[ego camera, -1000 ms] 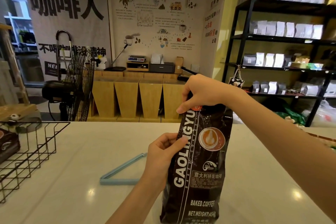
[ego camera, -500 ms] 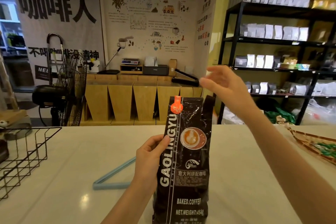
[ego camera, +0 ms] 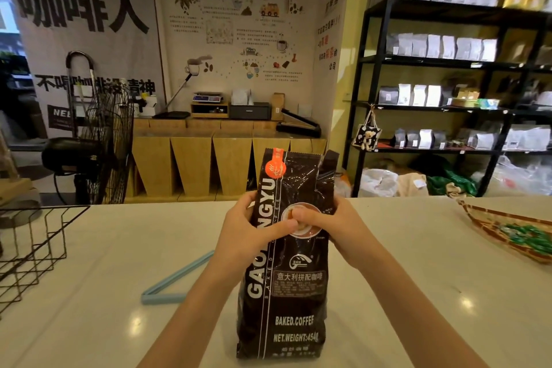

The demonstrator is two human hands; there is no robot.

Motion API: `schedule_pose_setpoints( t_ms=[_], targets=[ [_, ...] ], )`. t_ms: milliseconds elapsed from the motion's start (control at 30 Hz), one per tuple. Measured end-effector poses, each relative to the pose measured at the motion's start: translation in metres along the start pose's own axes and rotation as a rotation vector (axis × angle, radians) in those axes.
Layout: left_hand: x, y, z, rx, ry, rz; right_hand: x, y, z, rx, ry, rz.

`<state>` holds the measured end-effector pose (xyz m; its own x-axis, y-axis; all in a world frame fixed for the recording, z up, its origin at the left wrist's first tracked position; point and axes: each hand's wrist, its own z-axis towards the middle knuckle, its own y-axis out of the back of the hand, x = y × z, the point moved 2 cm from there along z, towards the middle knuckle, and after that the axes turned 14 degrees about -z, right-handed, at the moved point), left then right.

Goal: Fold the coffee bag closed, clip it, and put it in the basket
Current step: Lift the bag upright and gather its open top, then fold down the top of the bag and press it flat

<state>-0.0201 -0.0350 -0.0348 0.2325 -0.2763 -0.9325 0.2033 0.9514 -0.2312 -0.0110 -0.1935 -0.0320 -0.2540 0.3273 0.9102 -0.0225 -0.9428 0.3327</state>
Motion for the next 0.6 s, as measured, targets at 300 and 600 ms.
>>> schedule_pose_setpoints(
  t_ms=[300, 600],
  targets=[
    [0.002, -0.001, -0.003, -0.103, -0.071, -0.061, 0.004, -0.004, -0.004, -0.048, 0.04, 0.093],
    [-0.032, -0.004, 0.009, -0.001, -0.15, 0.008, 0.009, -0.004, -0.007, 0.018, 0.097, 0.118]
  ],
)
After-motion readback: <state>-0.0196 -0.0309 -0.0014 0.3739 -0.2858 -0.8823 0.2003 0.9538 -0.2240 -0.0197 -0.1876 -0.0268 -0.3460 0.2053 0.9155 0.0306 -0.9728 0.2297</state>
